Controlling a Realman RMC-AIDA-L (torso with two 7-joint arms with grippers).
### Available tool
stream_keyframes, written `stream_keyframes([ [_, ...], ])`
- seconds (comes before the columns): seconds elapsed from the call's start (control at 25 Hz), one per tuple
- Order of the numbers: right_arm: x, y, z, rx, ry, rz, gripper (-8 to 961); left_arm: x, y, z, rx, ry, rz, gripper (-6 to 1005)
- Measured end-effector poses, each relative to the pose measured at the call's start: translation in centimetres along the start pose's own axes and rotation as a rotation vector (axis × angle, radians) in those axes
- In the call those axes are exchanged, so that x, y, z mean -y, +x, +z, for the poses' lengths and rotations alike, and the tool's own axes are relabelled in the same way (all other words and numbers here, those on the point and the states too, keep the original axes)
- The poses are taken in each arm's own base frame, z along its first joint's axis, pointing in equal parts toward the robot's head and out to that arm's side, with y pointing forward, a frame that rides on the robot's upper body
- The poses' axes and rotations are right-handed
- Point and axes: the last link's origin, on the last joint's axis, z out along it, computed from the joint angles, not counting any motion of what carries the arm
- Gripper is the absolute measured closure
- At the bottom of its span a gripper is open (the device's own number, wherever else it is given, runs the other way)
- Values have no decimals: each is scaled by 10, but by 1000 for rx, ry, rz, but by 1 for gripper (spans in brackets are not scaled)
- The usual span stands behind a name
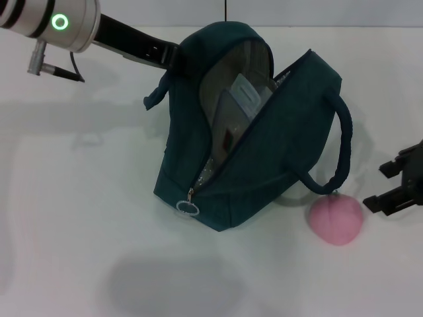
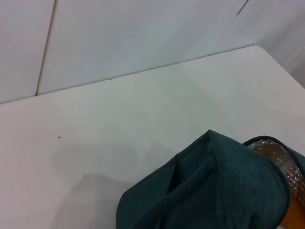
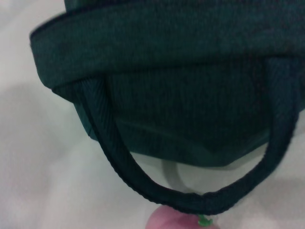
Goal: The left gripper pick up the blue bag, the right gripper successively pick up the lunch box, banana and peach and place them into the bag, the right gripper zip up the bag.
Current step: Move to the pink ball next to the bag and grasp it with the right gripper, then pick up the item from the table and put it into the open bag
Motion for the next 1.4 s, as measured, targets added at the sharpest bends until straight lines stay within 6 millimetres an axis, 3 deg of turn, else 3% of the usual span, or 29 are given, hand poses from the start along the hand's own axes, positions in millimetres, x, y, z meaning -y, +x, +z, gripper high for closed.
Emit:
stream_keyframes([
  [0.2,-5,-7,17,-18,-17,-34,201,1,-1,0,0,0,-5,954],
  [0.44,-7,-9,36,-47,-54,-39,200,1,-2,0,0,-1,-8,954],
  [0.96,-9,-7,53,-51,-69,-35,225,-1,1,1,-2,-5,0,954],
  [1.2,-2,-5,46,-5,-70,10,454,0,-1,0,0,-4,-4,954],
  [1.4,11,9,42,50,-111,111,619,-1,-1,0,2,-6,-2,954],
])
